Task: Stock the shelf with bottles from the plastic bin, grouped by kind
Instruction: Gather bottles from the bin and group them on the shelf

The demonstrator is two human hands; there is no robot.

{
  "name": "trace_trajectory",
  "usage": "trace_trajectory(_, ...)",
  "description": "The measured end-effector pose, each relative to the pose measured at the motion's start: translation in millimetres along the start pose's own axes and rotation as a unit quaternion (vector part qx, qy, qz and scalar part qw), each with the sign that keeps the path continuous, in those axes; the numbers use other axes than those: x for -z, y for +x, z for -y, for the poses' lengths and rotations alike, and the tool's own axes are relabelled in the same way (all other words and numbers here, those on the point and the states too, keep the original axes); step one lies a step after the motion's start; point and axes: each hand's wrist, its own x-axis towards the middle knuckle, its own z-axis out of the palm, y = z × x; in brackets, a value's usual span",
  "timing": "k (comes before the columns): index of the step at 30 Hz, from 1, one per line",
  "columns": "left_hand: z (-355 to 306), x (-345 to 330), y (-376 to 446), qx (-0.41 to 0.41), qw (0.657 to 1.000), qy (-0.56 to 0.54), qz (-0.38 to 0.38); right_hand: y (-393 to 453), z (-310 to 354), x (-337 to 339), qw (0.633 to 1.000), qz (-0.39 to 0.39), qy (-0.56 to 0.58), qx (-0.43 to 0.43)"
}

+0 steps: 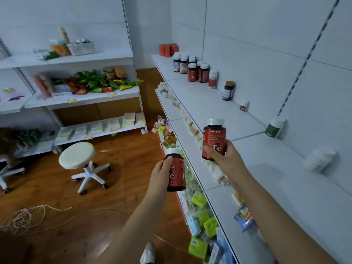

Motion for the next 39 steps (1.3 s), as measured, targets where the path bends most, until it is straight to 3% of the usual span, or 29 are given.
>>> trace_trajectory(10,-92.3,64.3,192.0,0.000,1.000,-0.027,-0.003,171.6,41.5,-116.4,1.000,-0.018,-0.019,0.002)
trace_trajectory(15,-152.6,70.8,269.9,-0.032,0.998,-0.005,0.060,237.7,74.0,-145.2,0.995,-0.069,-0.062,0.022)
trace_trajectory(23,-178.1,38.5,376.5,-0.049,0.991,0.050,0.116,327.2,53.0,-154.4,0.988,-0.146,-0.039,-0.039)
trace_trajectory(31,-218.6,-3.9,507.5,-0.094,0.979,0.121,0.137,474.5,39.3,-153.0,0.975,-0.218,-0.014,-0.039)
trace_trajectory(39,-277.6,-74.2,655.0,-0.174,0.929,0.263,0.192,625.9,21.9,-134.6,0.953,-0.300,-0.028,-0.045)
